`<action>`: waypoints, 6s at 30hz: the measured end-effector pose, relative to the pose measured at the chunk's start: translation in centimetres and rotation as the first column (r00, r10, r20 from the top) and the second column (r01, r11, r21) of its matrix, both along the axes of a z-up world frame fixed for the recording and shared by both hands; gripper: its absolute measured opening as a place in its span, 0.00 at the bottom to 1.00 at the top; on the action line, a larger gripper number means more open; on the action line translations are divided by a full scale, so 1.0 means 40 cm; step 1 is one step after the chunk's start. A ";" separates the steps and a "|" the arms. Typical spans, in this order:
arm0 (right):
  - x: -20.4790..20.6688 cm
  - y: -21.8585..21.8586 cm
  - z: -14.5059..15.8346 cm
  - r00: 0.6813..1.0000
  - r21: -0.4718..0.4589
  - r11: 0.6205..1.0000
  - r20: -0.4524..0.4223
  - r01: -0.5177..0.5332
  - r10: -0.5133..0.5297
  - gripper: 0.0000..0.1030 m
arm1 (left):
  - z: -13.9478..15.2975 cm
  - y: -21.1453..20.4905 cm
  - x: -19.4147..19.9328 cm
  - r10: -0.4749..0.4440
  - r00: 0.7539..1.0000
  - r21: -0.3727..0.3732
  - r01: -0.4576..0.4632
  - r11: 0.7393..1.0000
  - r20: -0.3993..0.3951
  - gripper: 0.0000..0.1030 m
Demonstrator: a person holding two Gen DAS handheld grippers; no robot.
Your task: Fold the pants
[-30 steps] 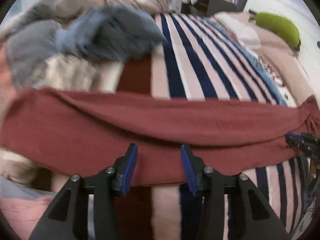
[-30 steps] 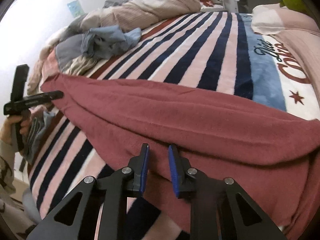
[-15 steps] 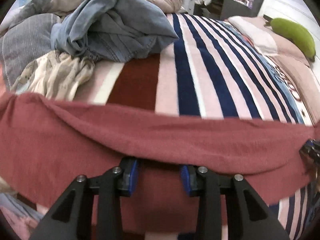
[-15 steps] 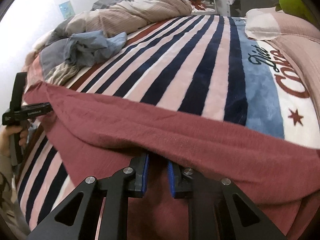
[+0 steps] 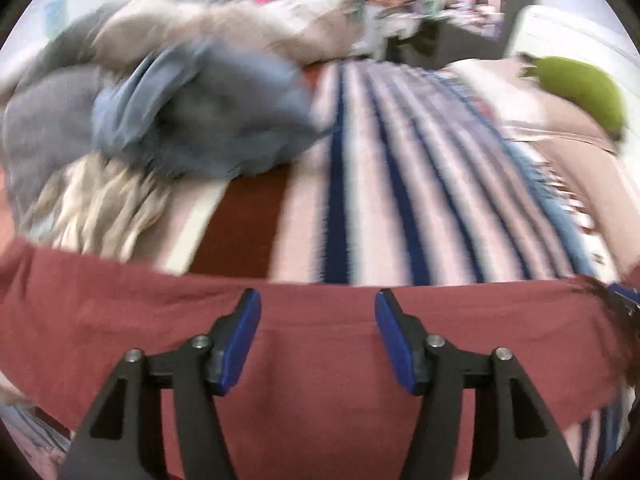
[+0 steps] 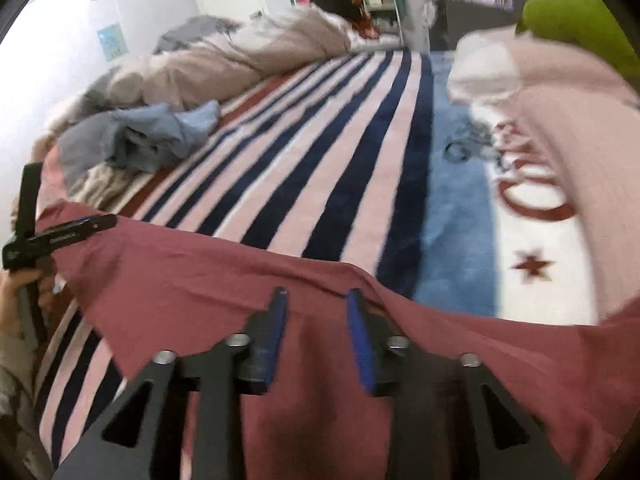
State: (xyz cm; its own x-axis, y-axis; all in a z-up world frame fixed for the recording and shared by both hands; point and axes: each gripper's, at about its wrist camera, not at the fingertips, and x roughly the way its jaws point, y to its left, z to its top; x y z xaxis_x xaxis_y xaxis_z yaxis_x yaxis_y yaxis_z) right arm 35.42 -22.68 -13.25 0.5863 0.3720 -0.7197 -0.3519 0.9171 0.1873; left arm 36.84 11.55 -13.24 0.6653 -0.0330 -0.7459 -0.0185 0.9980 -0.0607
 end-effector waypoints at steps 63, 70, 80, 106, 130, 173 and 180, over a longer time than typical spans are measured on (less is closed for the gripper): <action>-0.011 -0.492 0.178 0.967 -0.244 0.939 -0.011 0.243 -0.253 0.62 | -0.037 -0.297 -0.102 -0.203 0.978 -0.030 0.205 0.978 0.056 0.70; -0.124 -0.465 0.271 0.967 -0.190 0.949 0.089 0.250 -0.237 0.77 | -0.030 -0.294 -0.104 -0.214 0.975 -0.057 0.218 0.974 0.063 0.70; -0.114 -0.440 0.113 0.956 -0.344 0.893 0.061 0.289 -0.286 0.18 | -0.025 -0.285 -0.105 -0.201 0.977 -0.057 0.205 0.977 0.073 0.70; -0.234 -0.489 0.106 0.898 -0.010 0.898 0.012 0.440 -0.439 0.66 | 0.002 0.099 -0.300 0.262 0.965 -0.246 -0.256 0.935 -0.008 0.78; -0.109 -0.299 0.281 0.937 -0.050 0.939 0.107 0.339 -0.332 0.08 | -0.031 0.065 -0.238 0.145 0.985 -0.268 -0.115 0.957 0.094 0.78; -0.064 0.242 0.107 0.980 0.197 0.962 0.093 -0.190 0.175 0.63 | -0.046 0.027 -0.188 -0.004 0.995 -0.443 0.047 0.895 0.098 0.78; -0.009 0.111 0.030 0.990 0.066 0.998 0.141 0.010 -0.020 0.63 | -0.070 -0.139 -0.107 -0.166 0.986 -0.448 0.140 0.883 -0.020 0.78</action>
